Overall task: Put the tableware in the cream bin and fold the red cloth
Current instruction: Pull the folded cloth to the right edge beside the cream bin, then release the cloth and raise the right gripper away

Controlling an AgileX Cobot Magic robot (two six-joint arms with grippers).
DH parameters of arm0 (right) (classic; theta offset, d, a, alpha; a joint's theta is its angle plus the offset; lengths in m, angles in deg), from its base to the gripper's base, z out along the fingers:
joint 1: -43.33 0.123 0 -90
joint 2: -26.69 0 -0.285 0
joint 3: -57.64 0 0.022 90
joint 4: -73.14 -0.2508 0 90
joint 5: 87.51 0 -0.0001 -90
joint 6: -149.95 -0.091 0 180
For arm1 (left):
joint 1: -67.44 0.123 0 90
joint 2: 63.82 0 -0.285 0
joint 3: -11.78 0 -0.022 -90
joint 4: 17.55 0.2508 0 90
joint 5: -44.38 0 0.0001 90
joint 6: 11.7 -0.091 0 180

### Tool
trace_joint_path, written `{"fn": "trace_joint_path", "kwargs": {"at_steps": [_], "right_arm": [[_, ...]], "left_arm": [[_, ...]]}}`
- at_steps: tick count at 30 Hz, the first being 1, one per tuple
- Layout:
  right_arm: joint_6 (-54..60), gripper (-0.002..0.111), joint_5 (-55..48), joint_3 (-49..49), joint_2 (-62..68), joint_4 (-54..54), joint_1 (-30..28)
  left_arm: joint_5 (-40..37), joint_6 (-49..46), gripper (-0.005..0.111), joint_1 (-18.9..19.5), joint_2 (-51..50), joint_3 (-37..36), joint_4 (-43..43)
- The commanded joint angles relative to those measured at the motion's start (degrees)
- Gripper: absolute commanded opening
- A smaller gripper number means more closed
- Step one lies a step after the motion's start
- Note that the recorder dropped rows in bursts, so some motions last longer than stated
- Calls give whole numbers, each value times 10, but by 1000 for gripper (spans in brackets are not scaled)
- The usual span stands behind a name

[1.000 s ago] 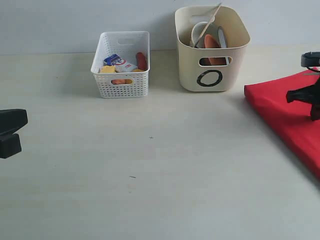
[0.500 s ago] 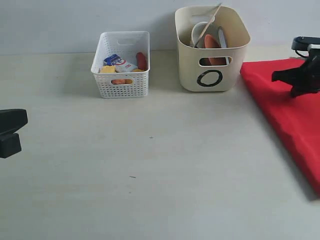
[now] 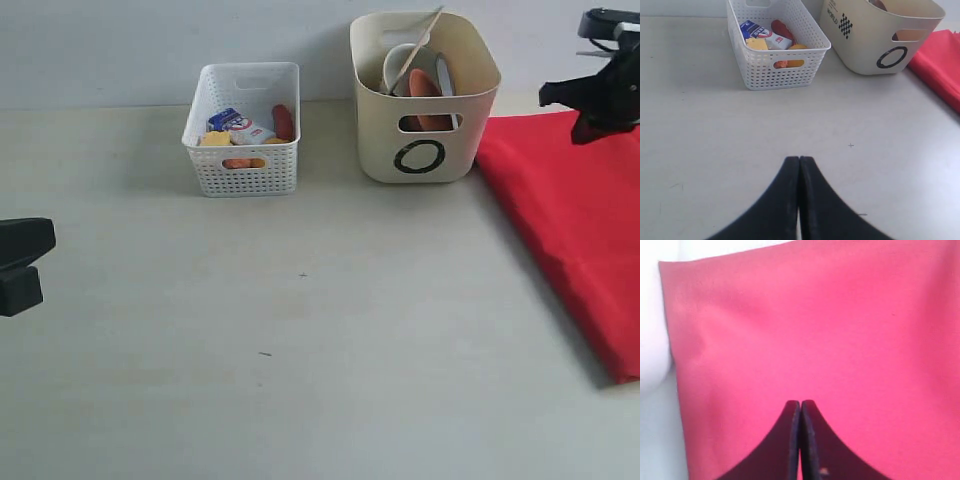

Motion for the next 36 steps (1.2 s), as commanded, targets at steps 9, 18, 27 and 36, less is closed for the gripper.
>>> {"fn": "trace_joint_path", "kwargs": {"at_steps": [9, 18, 27, 36], "right_arm": [[11, 0, 3, 18, 95, 9, -30], [62, 0, 66, -51, 145, -45, 1], [26, 0, 39, -119, 123, -49, 1], [83, 0, 21, -97, 10, -52, 1]], "left_arm": [[8, 5, 0, 2, 3, -2, -2], [13, 5, 0, 2, 3, -2, -2], [24, 5, 0, 2, 3, -2, 4], [24, 4, 0, 2, 3, -2, 29]]}}
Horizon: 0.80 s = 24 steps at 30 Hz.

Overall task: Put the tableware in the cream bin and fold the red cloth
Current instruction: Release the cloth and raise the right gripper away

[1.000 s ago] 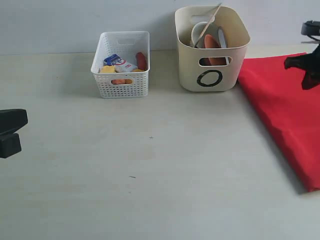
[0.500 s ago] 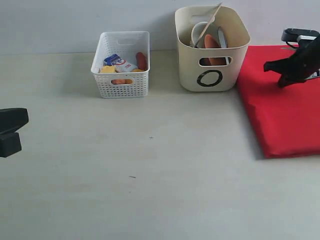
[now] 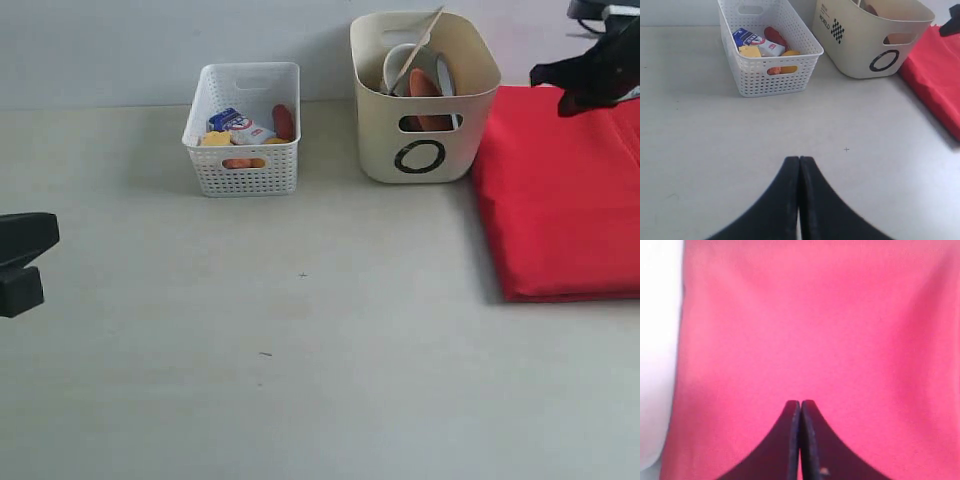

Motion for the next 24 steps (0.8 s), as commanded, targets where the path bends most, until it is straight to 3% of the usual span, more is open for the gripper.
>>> {"fn": "trace_joint_path", "kwargs": {"at_steps": [1, 4, 7, 12, 16, 20, 24], "right_arm": [[14, 0, 12, 27, -67, -6, -1], [13, 0, 55, 84, -113, -23, -1], [13, 0, 151, 196, -210, -50, -1], [16, 0, 261, 336, -363, -73, -1], [13, 0, 346, 447, -478, -83, 2], [12, 0, 436, 563, -560, -99, 54], [-1, 0, 498, 620, -602, -103, 110]], "left_arm": [[8, 0, 0, 2, 3, -2, 16], [22, -1, 0, 2, 3, -7, 21], [104, -16, 0, 2, 20, -31, 35], [53, -6, 0, 2, 131, -39, 33], [60, 5, 0, 2, 262, -80, 31], [56, 15, 0, 2, 382, -109, 43], [53, 15, 0, 2, 422, -112, 77]]}}
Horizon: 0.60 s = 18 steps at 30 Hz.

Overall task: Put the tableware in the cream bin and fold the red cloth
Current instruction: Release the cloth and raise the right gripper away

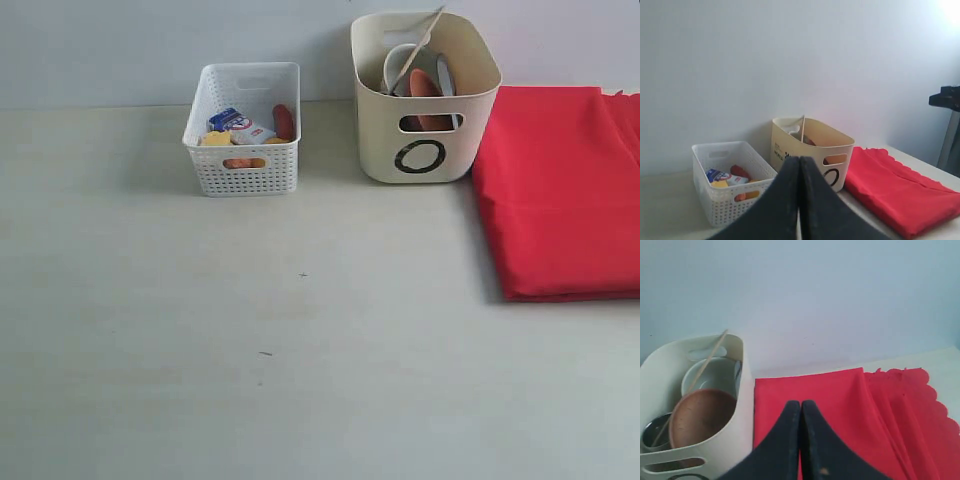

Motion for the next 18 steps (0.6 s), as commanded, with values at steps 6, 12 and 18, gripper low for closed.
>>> {"fn": "trace_joint_path", "kwargs": {"at_steps": [6, 12, 18], "right_arm": [[-8, 0, 79, 99, -74, -5, 115], [-9, 0, 100, 133, -76, -5, 140], [-9, 0, 92, 149, -76, -7, 140]], "left_arm": [[-2, 5, 0, 2, 48, -5, 75], [-2, 5, 0, 2, 48, -5, 75], [-2, 5, 0, 2, 48, -5, 75]]}}
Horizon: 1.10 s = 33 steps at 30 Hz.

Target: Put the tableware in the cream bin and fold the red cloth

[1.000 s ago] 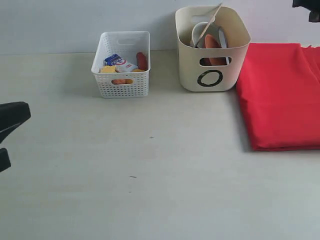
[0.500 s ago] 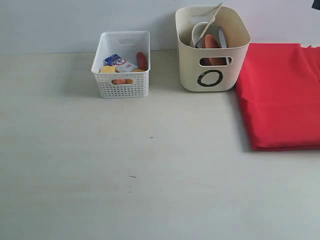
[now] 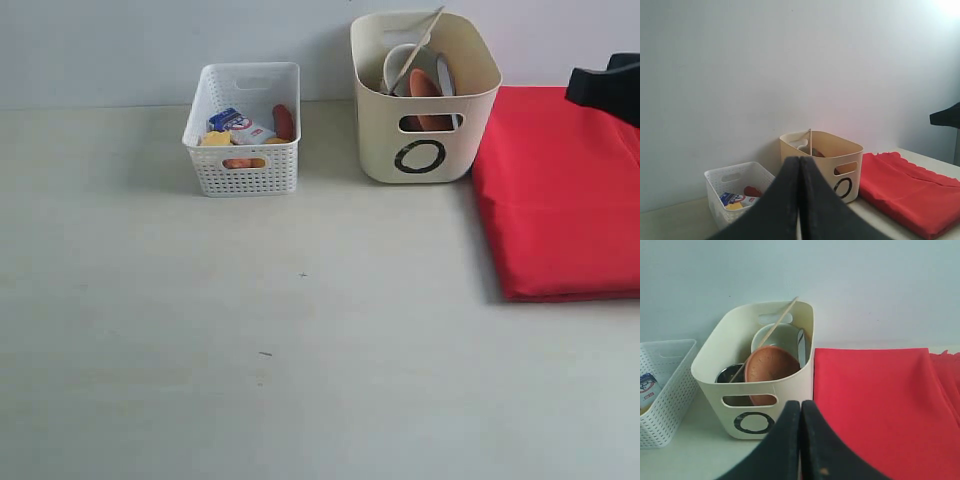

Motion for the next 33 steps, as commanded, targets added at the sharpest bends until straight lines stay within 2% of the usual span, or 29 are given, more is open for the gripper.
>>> {"fn": "trace_joint_path", "kwargs": {"at_steps": [1, 15, 18, 22, 25, 28, 31, 33], "right_arm": [[-5, 0, 1, 9, -4, -2, 2], [-4, 0, 2, 8, -4, -2, 2], [-3, 0, 2, 8, -4, -2, 2], [-3, 0, 2, 8, -4, -2, 2], [-3, 0, 2, 8, -4, -2, 2], [-3, 0, 2, 8, -4, -2, 2], [-3, 0, 2, 8, -4, -2, 2], [-3, 0, 2, 8, -4, -2, 2]], "left_arm": [[-1, 5, 0, 2, 3, -2, 0], [1, 5, 0, 3, 41, -66, 0], [-2, 5, 0, 35, 41, -66, 0], [-2, 5, 0, 125, 41, -66, 0], [-2, 5, 0, 176, 41, -66, 0], [-2, 5, 0, 201, 41, -66, 2], [-2, -6, 0, 202, 41, -66, 39], [-7, -87, 0, 202, 41, -66, -40]]}}
